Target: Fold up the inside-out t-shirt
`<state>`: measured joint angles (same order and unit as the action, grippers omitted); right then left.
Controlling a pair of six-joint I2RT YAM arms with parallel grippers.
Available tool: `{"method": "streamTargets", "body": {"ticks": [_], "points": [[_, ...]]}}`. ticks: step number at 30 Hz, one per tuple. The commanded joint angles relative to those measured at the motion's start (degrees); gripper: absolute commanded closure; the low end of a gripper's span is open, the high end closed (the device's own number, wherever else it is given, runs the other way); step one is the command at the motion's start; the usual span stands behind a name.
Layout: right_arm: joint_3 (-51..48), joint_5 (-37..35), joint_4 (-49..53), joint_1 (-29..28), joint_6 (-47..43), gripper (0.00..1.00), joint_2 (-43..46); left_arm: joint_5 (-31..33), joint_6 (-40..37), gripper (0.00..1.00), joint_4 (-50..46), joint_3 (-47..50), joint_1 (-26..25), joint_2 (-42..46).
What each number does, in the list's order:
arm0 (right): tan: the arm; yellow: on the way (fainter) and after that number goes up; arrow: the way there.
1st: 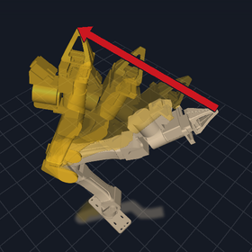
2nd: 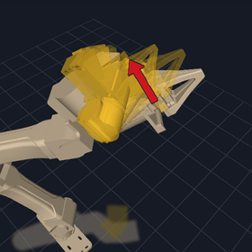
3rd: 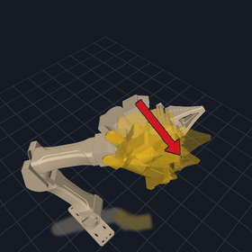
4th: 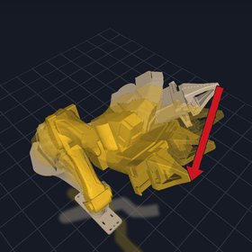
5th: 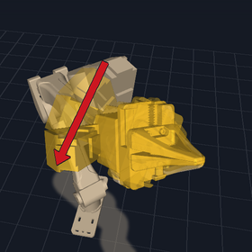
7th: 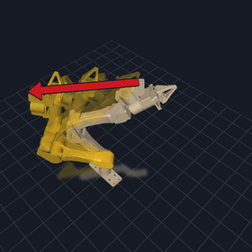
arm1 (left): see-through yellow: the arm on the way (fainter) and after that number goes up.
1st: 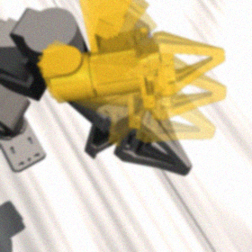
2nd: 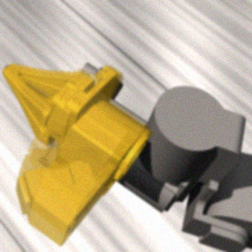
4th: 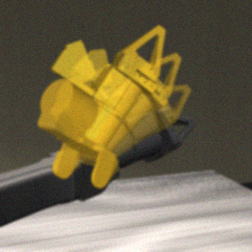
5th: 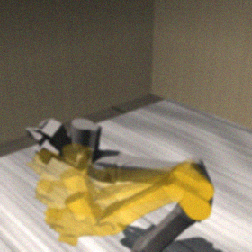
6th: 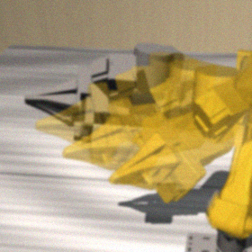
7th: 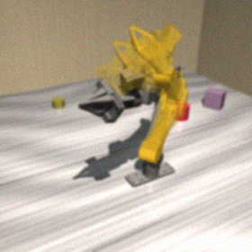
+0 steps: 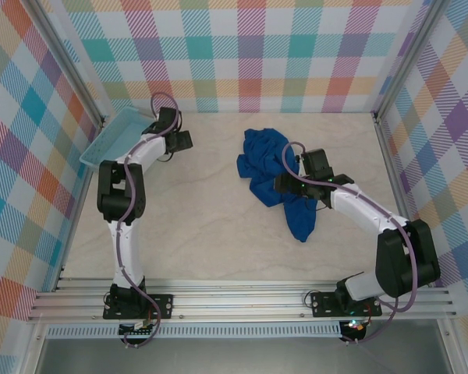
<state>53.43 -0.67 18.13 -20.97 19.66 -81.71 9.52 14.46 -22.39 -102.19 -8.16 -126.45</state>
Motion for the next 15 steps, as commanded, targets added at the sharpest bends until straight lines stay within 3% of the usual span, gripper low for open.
{"method": "streamTargets", "body": {"ticks": [1,9,11,15], "points": [[1.7,3.1,0.6,-0.1,-0.4,0.12,-0.6,1.5,-2.1,0.18,-2.4,-6.7,1.7,-4.8],[2.3,-2.8,3.6,-0.1,-1.8,0.13,-0.1,4.8,-4.9,0.17,-13.7,-31.3,5.8,-18.4],[2.5,-5.3,4.6,0.3,-2.5,0.14,0.0,2.0,-5.1,0.15,-16.6,-34.9,5.9,-18.7],[4.0,-5.2,5.7,2.5,-2.5,0.18,-2.6,-9.9,-2.7,0.13,-18.0,-33.2,4.5,-13.8]]}}
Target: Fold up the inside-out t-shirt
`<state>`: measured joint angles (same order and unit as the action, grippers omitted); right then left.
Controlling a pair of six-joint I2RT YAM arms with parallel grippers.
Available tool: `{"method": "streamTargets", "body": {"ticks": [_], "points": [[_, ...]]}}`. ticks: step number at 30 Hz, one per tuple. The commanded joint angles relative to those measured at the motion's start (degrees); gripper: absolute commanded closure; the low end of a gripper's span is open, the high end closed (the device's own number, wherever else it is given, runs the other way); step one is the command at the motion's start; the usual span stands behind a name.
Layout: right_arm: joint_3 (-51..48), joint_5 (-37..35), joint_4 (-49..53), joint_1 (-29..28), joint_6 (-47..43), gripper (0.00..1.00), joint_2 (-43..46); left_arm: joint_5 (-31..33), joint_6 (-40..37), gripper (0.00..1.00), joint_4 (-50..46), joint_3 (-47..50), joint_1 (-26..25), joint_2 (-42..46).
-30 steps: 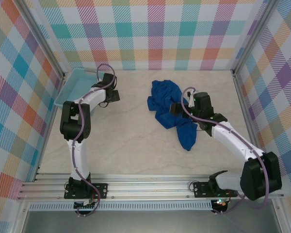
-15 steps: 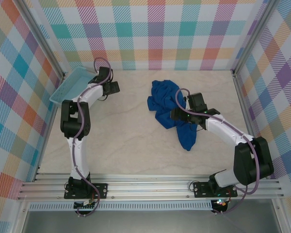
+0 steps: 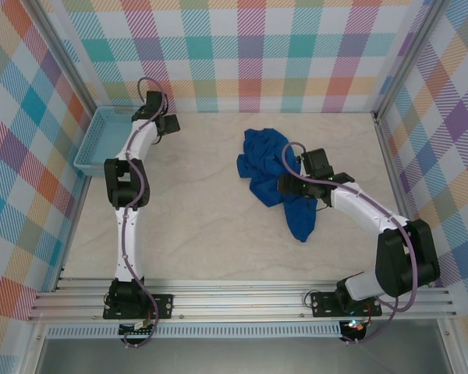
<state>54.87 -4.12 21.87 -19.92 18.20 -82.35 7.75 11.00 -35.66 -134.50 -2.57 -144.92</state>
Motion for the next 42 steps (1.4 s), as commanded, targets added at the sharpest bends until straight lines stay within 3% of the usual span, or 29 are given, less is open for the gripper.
{"method": "streamTargets", "body": {"ticks": [1,6,10,13,18,26,29,32,35,42], "points": [[3.1,-1.0,2.1,2.0,-1.0,0.20,-3.1,-11.5,1.4,0.13,-4.3,1.2,-2.0,6.8],[6.3,6.5,-1.9,2.1,0.4,0.37,-9.9,-24.1,5.7,0.14,7.6,22.7,-7.8,20.2],[9.3,2.1,-2.2,2.2,-1.6,0.62,-13.9,-28.3,6.6,0.18,15.3,36.7,-14.1,24.1],[9.5,-1.8,-1.7,2.3,-4.0,0.71,-13.3,-30.2,5.8,0.28,15.5,37.1,-18.1,20.8],[7.9,-1.8,-2.5,2.3,-4.1,0.92,-12.3,-31.8,3.5,0.43,14.7,35.5,-23.3,16.1],[6.9,-2.0,-2.4,2.6,-4.6,0.98,-11.4,-28.6,2.0,0.63,11.6,31.1,-25.8,11.0],[7.6,-3.0,-1.8,3.1,-5.6,1.00,-10.0,-27.4,2.1,0.78,11.8,29.5,-25.6,10.5],[9.0,-4.1,-0.3,4.7,-6.7,1.00,-6.8,-27.2,2.1,0.99,11.7,28.1,-24.7,12.6],[10.9,-3.8,1.0,7.0,-7.4,1.00,-0.6,-26.6,2.3,1.00,12.4,30.6,-22.8,20.1],[15.4,0.8,1.7,10.3,-8.5,1.00,13.0,-19.0,9.9,1.00,26.3,52.5,-14.6,48.9]]}}
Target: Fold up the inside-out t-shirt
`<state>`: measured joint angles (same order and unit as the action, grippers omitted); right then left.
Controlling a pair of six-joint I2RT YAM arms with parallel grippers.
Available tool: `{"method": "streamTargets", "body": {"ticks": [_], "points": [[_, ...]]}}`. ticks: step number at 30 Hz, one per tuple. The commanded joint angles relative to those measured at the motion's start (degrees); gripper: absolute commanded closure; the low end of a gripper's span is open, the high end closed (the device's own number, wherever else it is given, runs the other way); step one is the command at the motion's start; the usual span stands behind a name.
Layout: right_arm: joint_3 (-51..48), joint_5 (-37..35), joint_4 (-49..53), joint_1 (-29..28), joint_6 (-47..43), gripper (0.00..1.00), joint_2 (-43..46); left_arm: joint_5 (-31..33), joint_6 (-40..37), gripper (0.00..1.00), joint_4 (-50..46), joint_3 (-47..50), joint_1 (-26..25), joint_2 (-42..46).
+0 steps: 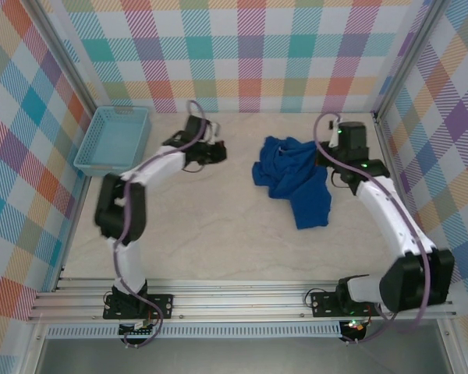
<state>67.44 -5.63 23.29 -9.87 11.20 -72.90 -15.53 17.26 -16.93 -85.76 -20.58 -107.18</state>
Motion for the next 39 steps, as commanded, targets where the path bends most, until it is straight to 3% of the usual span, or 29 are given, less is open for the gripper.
{"method": "streamTargets", "body": {"ticks": [1,3,6,13,16,19,25,28,30,32,33,36,39], "points": [[3.3,3.7,0.1,0.2,-1.6,1.00,4.6,6.0,3.7,1.00,8.1,5.9,4.2,13.8],[3.6,7.0,-0.5,0.2,-0.5,1.00,5.9,8.0,3.0,1.00,8.5,8.2,4.2,16.5],[3.4,11.5,-0.8,0.2,1.8,1.00,5.3,2.7,3.8,0.99,10.4,9.5,2.3,14.3],[7.0,25.8,-0.8,-3.4,4.2,1.00,1.1,-6.1,1.9,0.56,16.3,10.0,-7.1,5.7],[10.4,31.1,-1.0,-4.6,5.1,1.00,1.6,-9.0,-4.5,0.41,18.5,11.6,-9.8,5.2],[12.6,29.5,0.9,-4.8,3.7,1.00,2.3,-9.5,-11.5,0.29,20.3,13.9,-11.1,4.2],[11.5,22.7,5.0,-4.7,0.6,1.00,1.8,-15.4,-15.2,0.20,21.3,9.5,-11.7,-3.2],[10.2,23.0,4.3,-4.7,1.3,1.00,1.7,-19.2,-14.6,0.26,19.5,3.1,-12.9,-7.5],[9.8,22.9,3.8,-4.7,1.7,1.00,1.4,-19.4,-13.5,0.52,19.3,0.7,-13.8,-9.3],[10.0,22.3,4.1,-4.7,1.8,1.00,0.8,-18.9,-11.7,0.88,19.4,-0.1,-13.8,-9.4],[10.4,21.8,4.4,-4.8,1.6,1.00,0.5,-17.6,-10.9,0.99,19.6,0.3,-13.4,-8.2],[13.3,20.0,5.4,-4.8,1.1,1.00,-0.1,-13.7,-9.9,1.00,19.5,3.6,-11.3,-1.3],[17.9,19.7,4.9,-4.7,1.2,1.00,-0.1,-7.5,-8.0,1.00,19.8,7.7,-8.0,11.3]]}}
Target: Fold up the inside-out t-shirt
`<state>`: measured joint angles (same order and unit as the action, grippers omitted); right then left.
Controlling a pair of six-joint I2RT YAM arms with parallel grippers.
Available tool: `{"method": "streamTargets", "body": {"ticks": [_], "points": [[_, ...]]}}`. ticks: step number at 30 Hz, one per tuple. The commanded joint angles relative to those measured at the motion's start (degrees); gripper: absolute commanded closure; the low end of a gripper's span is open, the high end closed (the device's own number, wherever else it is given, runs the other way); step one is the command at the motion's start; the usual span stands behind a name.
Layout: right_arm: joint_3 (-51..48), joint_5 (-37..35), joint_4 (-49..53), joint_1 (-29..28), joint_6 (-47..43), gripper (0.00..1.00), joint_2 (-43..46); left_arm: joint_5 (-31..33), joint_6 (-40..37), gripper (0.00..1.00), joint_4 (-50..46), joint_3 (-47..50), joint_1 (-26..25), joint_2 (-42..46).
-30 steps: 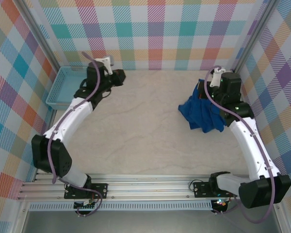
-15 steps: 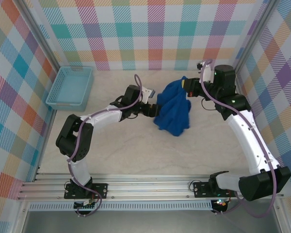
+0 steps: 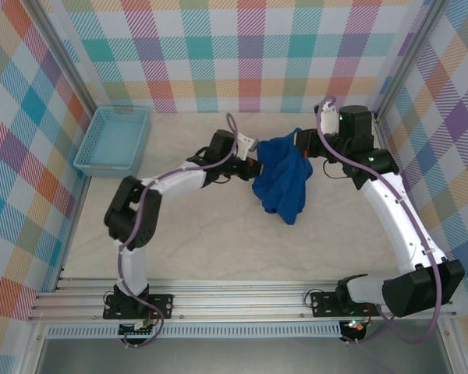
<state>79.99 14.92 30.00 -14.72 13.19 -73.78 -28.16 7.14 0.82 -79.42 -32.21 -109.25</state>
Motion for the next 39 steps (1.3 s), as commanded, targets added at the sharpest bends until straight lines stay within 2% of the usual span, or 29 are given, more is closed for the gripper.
{"method": "streamTargets", "body": {"ticks": [1,4,6,9,15,21,24,26,27,29,30,31,33,35,37,39], "points": [[6.9,-0.6,-2.4,0.1,-0.5,1.00,0.9,8.3,2.4,1.00,1.7,2.5,4.5,18.1],[10.4,1.6,-5.0,0.1,0.8,1.00,1.5,19.1,0.4,1.00,-0.3,4.1,5.1,31.1],[12.5,2.6,-5.6,0.1,1.3,1.00,1.4,23.2,-0.6,1.00,-1.9,3.6,5.2,37.3],[15.1,2.5,-5.4,0.0,1.0,1.00,1.1,24.8,-2.2,1.00,-6.4,0.9,5.2,42.4],[15.9,-1.4,-3.8,0.1,-1.0,1.00,1.7,25.0,-3.6,1.00,-10.4,-1.1,5.1,45.9],[9.7,-1.5,-3.4,0.2,0.1,1.00,1.9,29.0,-5.2,1.00,-12.3,0.2,5.1,42.1],[3.9,-4.0,-4.5,0.1,1.7,0.98,-1.9,31.8,-4.7,1.00,-11.4,1.9,5.3,33.5],[4.1,-5.9,-3.9,0.3,1.4,0.92,-8.5,34.3,-3.8,1.00,-11.2,0.4,5.6,24.7],[5.7,-7.5,-2.9,0.6,1.0,0.88,-13.2,37.0,-3.3,0.96,-12.2,-1.9,5.8,19.6],[10.2,-11.4,-0.5,1.3,-0.3,0.81,-21.4,40.4,-2.1,0.79,-16.1,-7.4,6.2,11.5],[12.3,-13.9,0.7,1.5,-1.3,0.74,-24.9,40.3,-1.5,0.65,-19.6,-9.8,6.4,9.0],[13.3,-15.9,1.6,1.6,-2.2,0.67,-27.2,39.3,-0.7,0.47,-20.5,-10.6,6.4,8.1],[11.6,-15.1,1.8,1.5,-2.9,0.56,-27.8,36.1,1.7,0.29,-19.4,-7.3,6.4,10.2],[5.2,-12.5,-0.7,1.1,-2.7,0.46,-25.2,32.9,4.8,0.21,-17.2,-1.0,6.4,14.4],[-2.0,-10.6,-1.3,0.7,-1.7,0.33,-21.7,30.1,9.1,0.19,-13.9,6.4,6.3,18.9],[-8.9,-9.8,-1.2,0.6,-0.3,0.27,-18.4,27.5,11.9,0.18,-11.8,12.7,6.3,22.1]]}}
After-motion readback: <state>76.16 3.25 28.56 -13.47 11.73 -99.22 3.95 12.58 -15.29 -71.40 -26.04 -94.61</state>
